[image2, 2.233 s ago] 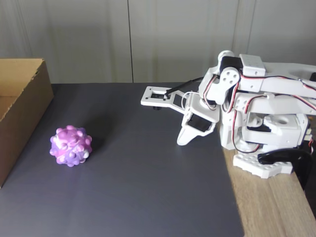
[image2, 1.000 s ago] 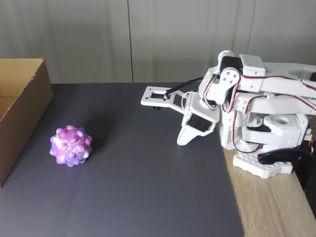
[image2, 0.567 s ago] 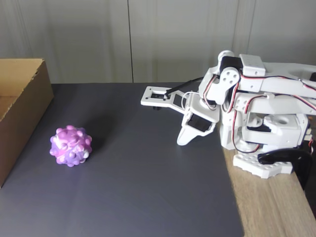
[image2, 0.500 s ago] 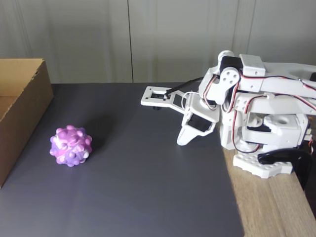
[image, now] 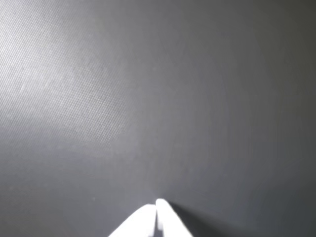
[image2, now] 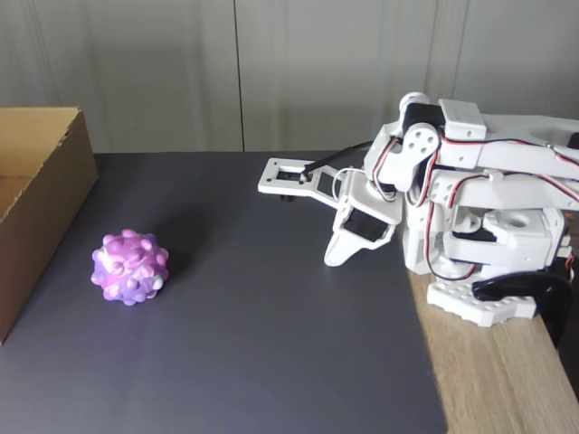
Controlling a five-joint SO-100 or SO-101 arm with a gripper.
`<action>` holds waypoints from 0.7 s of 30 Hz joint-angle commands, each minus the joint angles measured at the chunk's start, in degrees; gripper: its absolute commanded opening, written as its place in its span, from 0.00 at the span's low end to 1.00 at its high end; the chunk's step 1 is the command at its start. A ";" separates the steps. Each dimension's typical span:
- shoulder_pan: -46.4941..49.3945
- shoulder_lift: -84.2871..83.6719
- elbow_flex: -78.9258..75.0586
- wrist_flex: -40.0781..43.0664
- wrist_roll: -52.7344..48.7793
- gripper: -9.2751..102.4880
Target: Grasp a ball and put it in the box.
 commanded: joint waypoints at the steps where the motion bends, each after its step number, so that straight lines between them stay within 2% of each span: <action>1: -0.35 -0.44 0.18 1.32 -0.62 0.09; 7: 4.92 -0.44 0.18 1.41 -0.18 0.08; 14: 4.13 -0.53 0.18 -0.44 1.49 0.08; 21: 3.08 -0.53 -0.09 -11.78 4.92 0.08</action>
